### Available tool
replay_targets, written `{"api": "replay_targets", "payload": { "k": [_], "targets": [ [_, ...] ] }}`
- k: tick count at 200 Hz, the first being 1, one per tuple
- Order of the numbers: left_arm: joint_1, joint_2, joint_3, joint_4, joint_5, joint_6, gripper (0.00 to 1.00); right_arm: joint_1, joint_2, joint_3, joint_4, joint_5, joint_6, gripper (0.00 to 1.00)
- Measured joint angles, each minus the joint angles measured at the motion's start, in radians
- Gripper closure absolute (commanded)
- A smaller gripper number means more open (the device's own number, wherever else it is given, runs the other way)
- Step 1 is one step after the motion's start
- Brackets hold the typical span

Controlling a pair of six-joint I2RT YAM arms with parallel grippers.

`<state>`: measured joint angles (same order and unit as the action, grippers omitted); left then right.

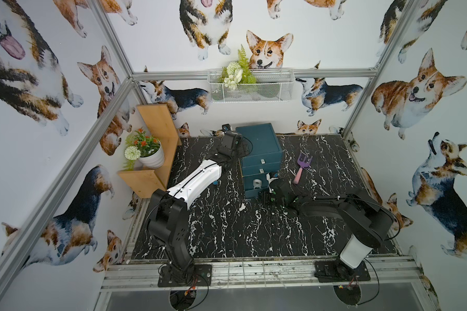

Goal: Place the transparent tape into the drawer according to color
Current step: Close the drawer of the storage box.

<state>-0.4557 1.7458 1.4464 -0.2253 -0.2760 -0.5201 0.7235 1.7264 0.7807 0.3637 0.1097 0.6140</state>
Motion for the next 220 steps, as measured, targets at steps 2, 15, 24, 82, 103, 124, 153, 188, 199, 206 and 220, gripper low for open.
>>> {"api": "replay_targets", "payload": {
  "k": [2, 15, 24, 82, 103, 124, 153, 188, 199, 206, 220],
  "targets": [
    [0.000, 0.000, -0.002, 0.002, 0.000, 0.000, 0.06, -0.002, 0.007, 0.003, 0.010, 0.005, -0.002, 0.57],
    [0.004, -0.002, -0.012, 0.015, 0.003, 0.000, 0.07, -0.011, 0.051, 0.019, 0.079, 0.032, -0.010, 0.58],
    [0.008, -0.003, -0.022, 0.031, 0.006, 0.000, 0.07, -0.014, 0.079, 0.026, 0.126, 0.043, -0.015, 0.58],
    [0.013, -0.003, -0.055, 0.092, 0.020, -0.006, 0.07, -0.022, 0.255, 0.076, 0.399, 0.140, -0.011, 0.58],
    [0.016, -0.003, -0.066, 0.113, 0.021, -0.008, 0.06, -0.010, 0.295, 0.105, 0.431, 0.180, 0.006, 0.58],
    [0.021, -0.016, -0.084, 0.126, 0.023, -0.008, 0.03, -0.003, 0.304, 0.114, 0.439, 0.192, 0.010, 0.49],
    [0.028, -0.113, -0.151, 0.074, 0.045, -0.012, 0.01, 0.035, 0.195, 0.025, 0.453, 0.175, 0.006, 0.28],
    [0.029, -0.343, -0.341, 0.024, 0.054, -0.031, 0.01, 0.114, -0.124, -0.255, 0.467, 0.178, 0.019, 0.18],
    [0.030, -0.412, -0.411, 0.026, 0.044, -0.037, 0.00, 0.127, -0.234, -0.316, 0.430, 0.200, 0.032, 0.07],
    [0.030, -0.450, -0.458, 0.026, 0.037, -0.048, 0.01, 0.131, -0.313, -0.350, 0.395, 0.221, 0.034, 0.00],
    [0.030, -0.509, -0.527, 0.025, 0.018, -0.064, 0.00, 0.136, -0.452, -0.391, 0.317, 0.268, 0.032, 0.00]
  ]
}}
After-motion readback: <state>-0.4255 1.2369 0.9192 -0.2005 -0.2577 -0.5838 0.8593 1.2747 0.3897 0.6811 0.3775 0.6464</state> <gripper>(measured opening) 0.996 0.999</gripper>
